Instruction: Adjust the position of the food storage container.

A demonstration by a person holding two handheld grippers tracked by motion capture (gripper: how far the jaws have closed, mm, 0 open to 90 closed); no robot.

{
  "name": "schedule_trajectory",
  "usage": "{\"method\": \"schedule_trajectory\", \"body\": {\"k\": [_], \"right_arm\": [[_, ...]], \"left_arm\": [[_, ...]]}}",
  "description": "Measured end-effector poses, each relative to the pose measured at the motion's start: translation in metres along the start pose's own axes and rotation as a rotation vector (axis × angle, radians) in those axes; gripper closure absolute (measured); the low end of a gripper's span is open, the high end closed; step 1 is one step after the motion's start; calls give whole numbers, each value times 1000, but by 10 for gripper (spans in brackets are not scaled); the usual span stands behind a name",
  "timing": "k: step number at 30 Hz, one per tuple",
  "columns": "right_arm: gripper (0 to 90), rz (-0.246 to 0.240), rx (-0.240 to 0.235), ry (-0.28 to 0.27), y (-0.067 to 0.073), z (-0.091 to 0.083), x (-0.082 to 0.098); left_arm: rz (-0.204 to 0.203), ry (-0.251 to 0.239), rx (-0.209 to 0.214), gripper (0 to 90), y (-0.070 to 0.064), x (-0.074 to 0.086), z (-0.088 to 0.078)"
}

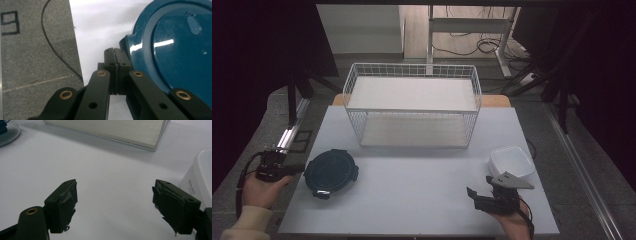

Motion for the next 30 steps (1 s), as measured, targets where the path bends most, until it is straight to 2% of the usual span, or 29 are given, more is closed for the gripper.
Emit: {"method": "schedule_trajectory", "body": {"k": [3,10,16,20,24,30], "right_arm": [[192,1,5,-1,0,0,0],[192,4,7,-6,-1,-1,0],[192,11,14,-11,-1,-1,-1],[192,7,13,-13,0,-1,-2],[192,11,15,-13,-1,-2,-2],[192,12,22,-17,-2,-2,-2]], "left_arm": [[-15,14,25,900,0,4,5],[-44,2,15,900,-1,6,5],[-50,-13,25,900,-4,10,5],[-44,-19,22,900,-9,13,4],[-46,-22,56,900,-15,14,6],[-11,-13,53,900,-31,10,13]]}}
Point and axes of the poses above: each handheld gripper's, and its own axes: z roughly forward along the jaws, x roughly out of its underside, y roughly to its left, the point moved 3 cm from there along z, roughly forward along the jaws, and after that the axes turned 7 degrees about x, right-handed, at the moved point
